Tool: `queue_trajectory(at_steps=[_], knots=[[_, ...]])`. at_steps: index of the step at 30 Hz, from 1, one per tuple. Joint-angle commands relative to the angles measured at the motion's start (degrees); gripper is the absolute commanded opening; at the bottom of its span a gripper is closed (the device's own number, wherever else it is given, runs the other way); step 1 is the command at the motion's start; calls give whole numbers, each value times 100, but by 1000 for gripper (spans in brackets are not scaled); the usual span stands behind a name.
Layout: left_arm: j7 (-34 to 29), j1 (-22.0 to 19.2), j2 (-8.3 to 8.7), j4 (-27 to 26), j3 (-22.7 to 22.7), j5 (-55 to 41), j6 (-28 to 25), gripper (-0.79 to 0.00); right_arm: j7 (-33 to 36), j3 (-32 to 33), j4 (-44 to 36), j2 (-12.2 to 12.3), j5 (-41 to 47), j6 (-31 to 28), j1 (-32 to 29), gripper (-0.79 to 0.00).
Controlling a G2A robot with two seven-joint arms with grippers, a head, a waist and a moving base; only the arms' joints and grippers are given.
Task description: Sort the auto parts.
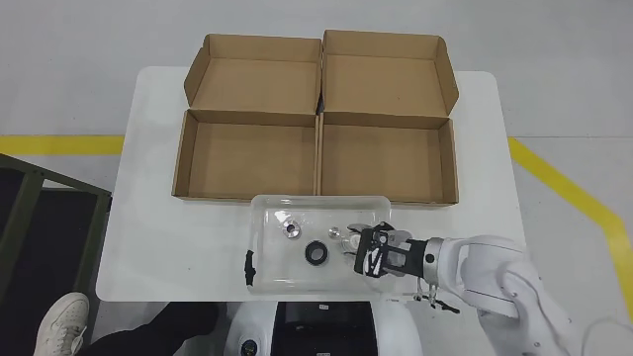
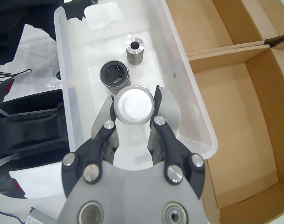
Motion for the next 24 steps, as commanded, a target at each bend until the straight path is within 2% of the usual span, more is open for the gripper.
queue_trajectory(at_steps=[1, 6, 11, 15, 24], knots=[[0, 0, 0, 0, 0, 0, 0, 0, 18, 47, -110, 18, 0, 12, 10, -785], [0, 0, 0, 0, 0, 0, 0, 0, -139, 203, -290, 54, 240, 81, 70, -785], [0, 0, 0, 0, 0, 0, 0, 0, -805, 382, -116, 42, 917, 493, 234, -785], [0, 0, 0, 0, 0, 0, 0, 0, -1157, 336, 163, 29, 1535, 575, 425, -785], [0, 0, 0, 0, 0, 0, 0, 0, -1459, -71, 647, -14, 2434, 680, 1094, -785]])
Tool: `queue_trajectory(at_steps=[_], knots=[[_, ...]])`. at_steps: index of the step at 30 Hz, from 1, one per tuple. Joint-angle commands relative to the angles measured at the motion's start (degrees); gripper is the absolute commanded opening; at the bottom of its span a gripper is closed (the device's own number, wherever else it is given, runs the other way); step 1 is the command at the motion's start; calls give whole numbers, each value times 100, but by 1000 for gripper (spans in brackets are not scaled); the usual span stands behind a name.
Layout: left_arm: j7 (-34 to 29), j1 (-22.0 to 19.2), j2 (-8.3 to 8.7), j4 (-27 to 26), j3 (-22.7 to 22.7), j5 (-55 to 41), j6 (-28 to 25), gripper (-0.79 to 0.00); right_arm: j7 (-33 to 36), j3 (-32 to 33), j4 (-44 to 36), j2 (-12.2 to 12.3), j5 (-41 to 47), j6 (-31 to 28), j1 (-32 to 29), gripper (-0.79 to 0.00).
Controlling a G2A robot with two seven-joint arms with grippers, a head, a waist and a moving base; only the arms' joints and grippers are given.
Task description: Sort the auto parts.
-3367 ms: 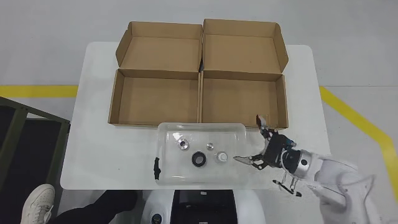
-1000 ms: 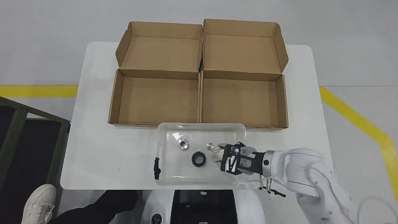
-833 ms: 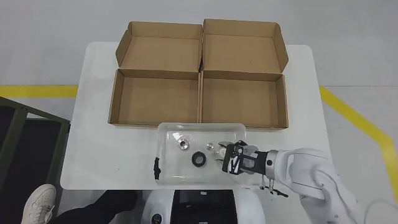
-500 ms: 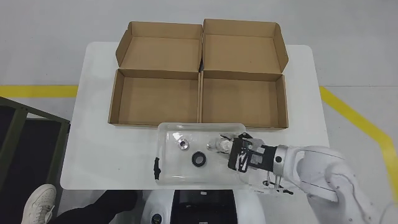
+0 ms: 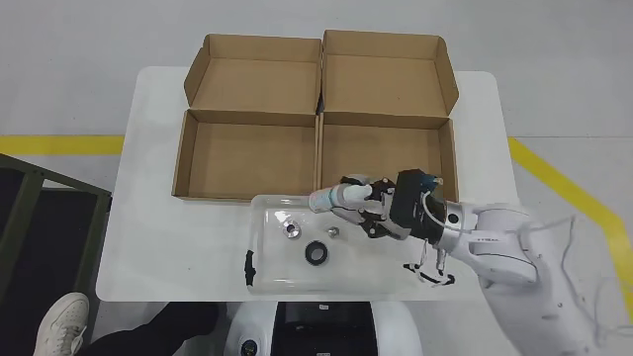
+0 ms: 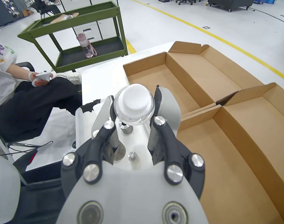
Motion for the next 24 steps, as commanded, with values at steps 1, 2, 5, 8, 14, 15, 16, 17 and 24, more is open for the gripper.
queue_trajectory(at_steps=[1, 2, 5, 8, 14, 15, 16, 17, 24], knots=[[0, 0, 0, 0, 0, 0, 0, 0, -151, -56, 84, -12, 151, 29, 92, -785], [0, 0, 0, 0, 0, 0, 0, 0, -217, -73, 129, -18, 207, 57, 148, -785], [0, 0, 0, 0, 0, 0, 0, 0, -456, -114, 277, -41, 541, 143, 330, -785], [0, 0, 0, 0, 0, 0, 0, 0, -606, -140, 392, -56, 841, 172, 497, -785], [0, 0, 0, 0, 0, 0, 0, 0, -1183, -35, 319, -84, 1014, 133, 688, -785], [0, 0, 0, 0, 0, 0, 0, 0, -1308, -1, 286, -87, 965, 111, 668, -785], [0, 0, 0, 0, 0, 0, 0, 0, -1435, 22, 254, -90, 932, 90, 637, -785], [0, 0, 0, 0, 0, 0, 0, 0, -1552, 39, 232, -94, 901, 66, 611, -785], [0, 0, 0, 0, 0, 0, 0, 0, -2039, -34, 345, -127, 706, -143, 587, -785]])
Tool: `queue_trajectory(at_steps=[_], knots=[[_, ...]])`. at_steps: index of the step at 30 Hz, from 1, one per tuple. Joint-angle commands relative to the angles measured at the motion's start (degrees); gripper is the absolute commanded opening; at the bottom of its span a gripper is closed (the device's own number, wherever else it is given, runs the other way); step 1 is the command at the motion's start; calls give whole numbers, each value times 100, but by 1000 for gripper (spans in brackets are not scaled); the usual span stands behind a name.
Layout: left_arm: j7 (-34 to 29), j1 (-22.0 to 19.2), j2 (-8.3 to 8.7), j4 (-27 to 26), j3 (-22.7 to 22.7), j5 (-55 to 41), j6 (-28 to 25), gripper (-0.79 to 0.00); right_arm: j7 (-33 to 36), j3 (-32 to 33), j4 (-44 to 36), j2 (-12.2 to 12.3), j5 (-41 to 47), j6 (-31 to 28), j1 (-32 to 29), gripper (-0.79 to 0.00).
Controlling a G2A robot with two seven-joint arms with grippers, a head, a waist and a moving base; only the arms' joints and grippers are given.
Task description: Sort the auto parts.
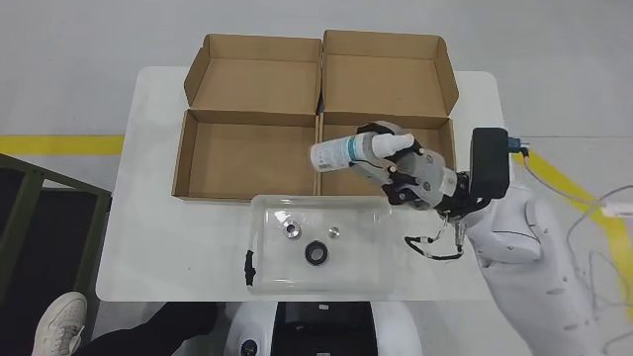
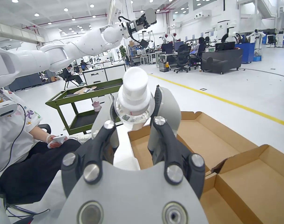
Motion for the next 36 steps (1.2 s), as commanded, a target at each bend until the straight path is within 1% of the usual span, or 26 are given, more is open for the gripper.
queue_trajectory(at_steps=[1, 7, 13, 16, 19, 26, 31, 36], knots=[[0, 0, 0, 0, 0, 0, 0, 0, 3, -39, 55, -5, -19, -2, 23, -785], [0, 0, 0, 0, 0, 0, 0, 0, -30, -64, 209, -11, -111, -160, 126, -785], [0, 0, 0, 0, 0, 0, 0, 0, 14, -100, 527, -17, -595, -10, 120, -785], [0, 0, 0, 0, 0, 0, 0, 0, -128, -169, 723, -30, -869, -55, 131, -785], [0, 0, 0, 0, 0, 0, 0, 0, -287, -235, 905, -46, -1293, 25, 138, -785], [0, 0, 0, 0, 0, 0, 0, 0, -287, -502, 1327, -97, -2141, 616, 243, -785], [0, 0, 0, 0, 0, 0, 0, 0, -23, -757, 1534, -144, -2600, 1157, 324, -785], [0, 0, 0, 0, 0, 0, 0, 0, 291, -923, 1610, -171, -2983, 1507, 383, -785]])
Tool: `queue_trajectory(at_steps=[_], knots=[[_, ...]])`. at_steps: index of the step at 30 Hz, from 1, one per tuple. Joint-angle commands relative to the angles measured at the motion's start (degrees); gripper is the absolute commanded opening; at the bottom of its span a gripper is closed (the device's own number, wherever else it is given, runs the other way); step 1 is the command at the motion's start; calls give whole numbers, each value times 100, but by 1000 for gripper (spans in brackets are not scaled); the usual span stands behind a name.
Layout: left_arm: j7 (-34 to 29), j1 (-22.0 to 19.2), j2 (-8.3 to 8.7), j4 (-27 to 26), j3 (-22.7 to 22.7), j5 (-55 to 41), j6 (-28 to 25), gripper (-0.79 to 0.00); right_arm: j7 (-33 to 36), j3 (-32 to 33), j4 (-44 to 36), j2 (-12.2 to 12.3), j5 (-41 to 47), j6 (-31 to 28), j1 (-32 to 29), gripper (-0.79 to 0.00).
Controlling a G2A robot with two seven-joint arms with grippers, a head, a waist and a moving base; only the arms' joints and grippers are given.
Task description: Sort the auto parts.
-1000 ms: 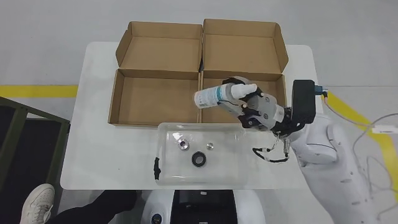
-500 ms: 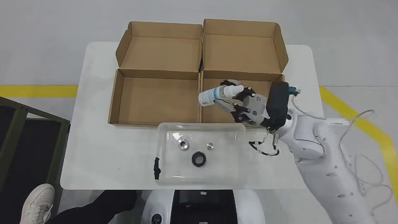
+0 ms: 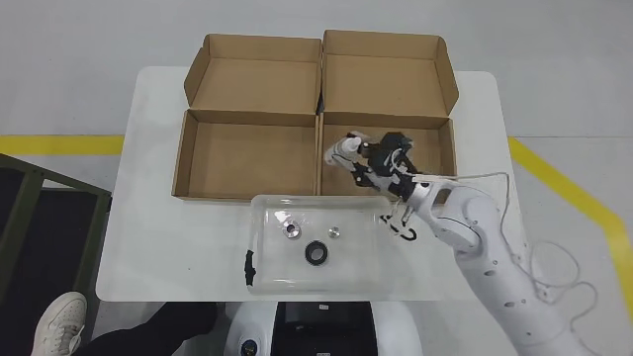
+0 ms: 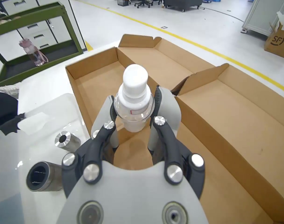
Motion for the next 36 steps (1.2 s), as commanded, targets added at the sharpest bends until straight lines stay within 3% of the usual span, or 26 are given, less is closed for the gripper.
queue_trajectory(at_steps=[1, 18, 30, 31, 33, 34, 35, 36], knots=[[0, 0, 0, 0, 0, 0, 0, 0, 124, -43, 14, -7, -153, 139, 12, -785], [0, 0, 0, 0, 0, 0, 0, 0, 1174, -481, 479, -154, -411, 932, 413, -785], [0, 0, 0, 0, 0, 0, 0, 0, 1202, -683, 846, -248, -449, 978, 648, -785], [0, 0, 0, 0, 0, 0, 0, 0, 1204, -689, 862, -253, -445, 972, 652, -760], [0, 0, 0, 0, 0, 0, 0, 0, 1206, -692, 877, -260, -448, 971, 653, -483], [0, 0, 0, 0, 0, 0, 0, 0, 1213, -693, 878, -261, -458, 962, 648, -409], [0, 0, 0, 0, 0, 0, 0, 0, 1217, -686, 876, -262, -457, 958, 640, -117], [0, 0, 0, 0, 0, 0, 0, 0, 1219, -675, 871, -261, -460, 951, 630, 0]])
